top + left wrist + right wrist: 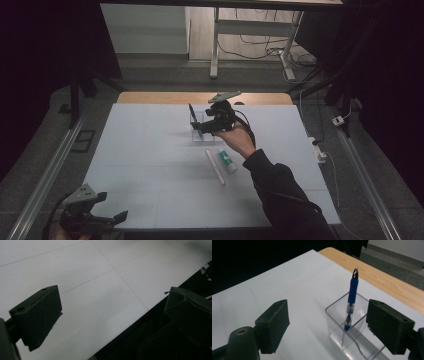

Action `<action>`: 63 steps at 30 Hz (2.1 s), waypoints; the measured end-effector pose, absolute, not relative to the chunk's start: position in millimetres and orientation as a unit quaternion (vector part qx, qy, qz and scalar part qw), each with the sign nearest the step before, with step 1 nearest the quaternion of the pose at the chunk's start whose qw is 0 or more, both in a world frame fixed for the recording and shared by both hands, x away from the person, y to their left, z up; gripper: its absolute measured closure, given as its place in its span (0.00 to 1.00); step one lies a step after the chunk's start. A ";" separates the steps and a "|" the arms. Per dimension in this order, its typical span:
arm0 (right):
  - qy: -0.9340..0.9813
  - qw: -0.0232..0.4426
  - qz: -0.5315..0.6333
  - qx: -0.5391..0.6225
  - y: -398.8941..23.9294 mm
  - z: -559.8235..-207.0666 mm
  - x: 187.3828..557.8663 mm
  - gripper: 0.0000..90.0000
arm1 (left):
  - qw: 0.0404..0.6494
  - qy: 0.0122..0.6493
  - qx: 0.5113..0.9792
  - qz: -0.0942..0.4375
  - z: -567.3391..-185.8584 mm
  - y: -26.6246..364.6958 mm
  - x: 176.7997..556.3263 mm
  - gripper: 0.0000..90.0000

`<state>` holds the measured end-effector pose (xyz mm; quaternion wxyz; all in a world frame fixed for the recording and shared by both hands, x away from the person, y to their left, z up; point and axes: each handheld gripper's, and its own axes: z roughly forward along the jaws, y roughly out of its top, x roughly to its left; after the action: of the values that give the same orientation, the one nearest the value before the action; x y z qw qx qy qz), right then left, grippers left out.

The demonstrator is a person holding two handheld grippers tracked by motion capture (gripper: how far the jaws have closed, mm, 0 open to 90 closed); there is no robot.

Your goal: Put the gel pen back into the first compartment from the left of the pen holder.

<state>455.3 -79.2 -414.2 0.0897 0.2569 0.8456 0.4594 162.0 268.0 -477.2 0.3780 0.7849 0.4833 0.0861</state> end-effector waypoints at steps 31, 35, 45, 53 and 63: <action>0.877 0.075 0.411 0.238 -114.0 -437.2 412.4 0.01 | 0.378 0.482 0.786 0.088 -477.0 267.6 161.8 0.01; 0.882 0.067 0.403 0.235 -116.5 -441.1 406.0 0.01 | 0.378 0.482 0.786 0.088 -477.0 267.7 161.7 0.01; 0.890 0.057 0.388 0.232 -122.8 -450.9 392.1 0.01 | 0.378 0.481 0.786 0.089 -476.9 267.5 161.4 0.01; 0.893 0.047 0.379 0.239 -131.1 -458.0 381.6 0.01 | 0.377 0.481 0.787 0.090 -476.8 267.2 161.3 0.01; 0.900 0.042 0.364 0.237 -136.2 -465.2 371.9 0.01 | 0.376 0.480 0.787 0.092 -476.7 266.2 161.2 0.01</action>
<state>371.9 -136.2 -465.2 0.0422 0.2370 0.8997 0.3642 161.2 266.2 -476.7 0.3765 0.7868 0.4804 0.0919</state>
